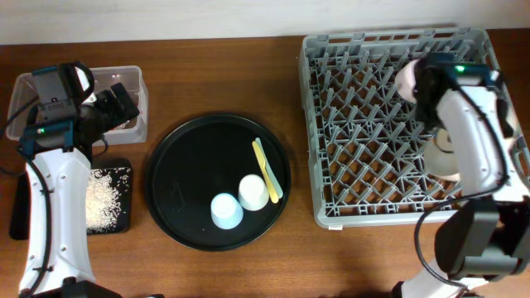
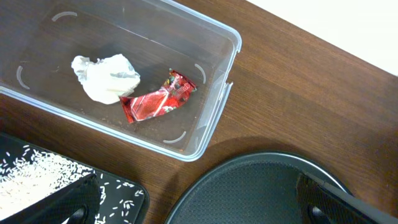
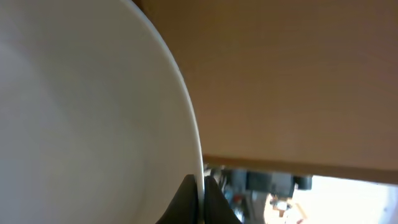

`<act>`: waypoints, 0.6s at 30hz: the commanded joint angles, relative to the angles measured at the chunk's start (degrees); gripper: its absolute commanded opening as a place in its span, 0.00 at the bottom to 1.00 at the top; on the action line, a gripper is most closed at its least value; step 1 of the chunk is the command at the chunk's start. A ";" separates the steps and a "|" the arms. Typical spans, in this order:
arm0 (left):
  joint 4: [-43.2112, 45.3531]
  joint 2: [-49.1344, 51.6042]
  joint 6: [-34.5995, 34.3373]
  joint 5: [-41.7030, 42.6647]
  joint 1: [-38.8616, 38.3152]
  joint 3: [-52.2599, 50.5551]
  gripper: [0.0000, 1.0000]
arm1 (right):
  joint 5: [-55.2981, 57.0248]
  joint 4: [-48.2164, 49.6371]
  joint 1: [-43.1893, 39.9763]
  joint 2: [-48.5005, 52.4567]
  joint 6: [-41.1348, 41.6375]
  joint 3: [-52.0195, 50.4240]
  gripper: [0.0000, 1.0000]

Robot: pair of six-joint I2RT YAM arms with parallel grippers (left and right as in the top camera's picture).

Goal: Sort waste into correct bins and load items into the dishwasher rack

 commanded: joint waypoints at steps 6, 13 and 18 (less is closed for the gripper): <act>0.13 -0.24 0.07 0.00 0.20 0.76 0.99 | -14.43 8.00 10.75 2.86 -7.06 -1.25 0.04; 0.13 -0.24 0.07 0.00 0.20 0.76 0.99 | -16.70 9.81 13.31 2.78 -10.10 -1.01 0.04; 0.13 -0.24 0.07 0.00 0.20 0.76 0.99 | -9.46 2.05 8.57 -2.71 -6.58 5.92 0.04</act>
